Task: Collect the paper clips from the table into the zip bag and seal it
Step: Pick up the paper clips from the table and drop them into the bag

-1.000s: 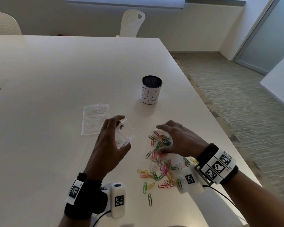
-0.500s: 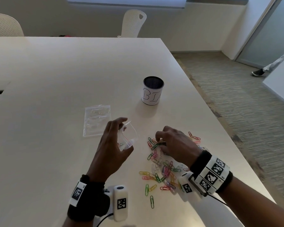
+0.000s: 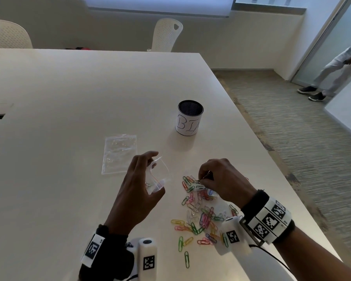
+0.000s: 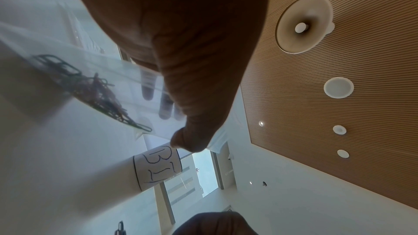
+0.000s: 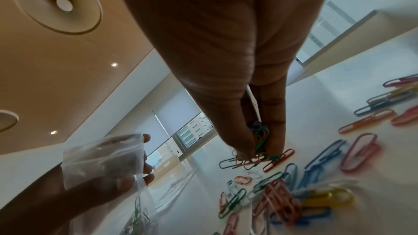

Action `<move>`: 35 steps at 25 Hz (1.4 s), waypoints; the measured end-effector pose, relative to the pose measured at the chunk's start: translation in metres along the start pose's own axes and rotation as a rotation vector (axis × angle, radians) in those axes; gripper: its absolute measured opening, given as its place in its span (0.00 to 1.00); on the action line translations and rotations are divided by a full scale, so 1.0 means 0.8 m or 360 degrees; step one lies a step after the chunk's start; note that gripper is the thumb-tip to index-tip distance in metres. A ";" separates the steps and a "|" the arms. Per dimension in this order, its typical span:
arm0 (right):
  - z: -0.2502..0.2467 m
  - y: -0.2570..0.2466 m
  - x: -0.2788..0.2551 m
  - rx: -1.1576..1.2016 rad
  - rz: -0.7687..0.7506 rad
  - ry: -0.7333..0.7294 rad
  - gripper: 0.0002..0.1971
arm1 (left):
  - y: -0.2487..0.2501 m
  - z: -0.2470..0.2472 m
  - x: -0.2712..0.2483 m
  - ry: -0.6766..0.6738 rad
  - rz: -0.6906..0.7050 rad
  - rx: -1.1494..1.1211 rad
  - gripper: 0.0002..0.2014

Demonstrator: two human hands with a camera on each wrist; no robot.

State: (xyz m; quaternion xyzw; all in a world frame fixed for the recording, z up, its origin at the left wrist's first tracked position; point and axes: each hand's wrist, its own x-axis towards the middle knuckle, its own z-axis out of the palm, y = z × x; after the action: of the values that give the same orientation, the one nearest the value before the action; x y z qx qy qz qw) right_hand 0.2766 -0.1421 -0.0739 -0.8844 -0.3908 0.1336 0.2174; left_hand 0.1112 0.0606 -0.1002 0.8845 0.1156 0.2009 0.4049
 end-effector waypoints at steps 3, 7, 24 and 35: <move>-0.004 -0.001 0.000 0.0116 0.0034 0.0000 0.02 | -0.001 0.000 -0.001 0.0005 0.0005 0.0019 0.40; -0.016 -0.005 0.000 0.0258 0.0063 -0.0024 0.03 | 0.001 -0.001 -0.001 0.0007 -0.0002 0.0025 0.40; -0.042 -0.121 0.017 0.0570 -0.0330 0.0100 0.05 | 0.005 -0.001 0.001 0.0015 -0.0031 0.0025 0.41; -0.027 -0.136 0.018 0.0330 -0.0496 0.0122 0.07 | 0.004 0.001 0.001 0.0015 -0.0036 -0.0055 0.38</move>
State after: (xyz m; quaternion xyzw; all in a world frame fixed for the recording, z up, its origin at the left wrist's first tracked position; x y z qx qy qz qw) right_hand 0.2261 -0.0719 -0.0031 -0.7904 -0.4986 0.1040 0.3403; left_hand 0.1123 0.0582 -0.0980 0.8751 0.1242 0.2025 0.4217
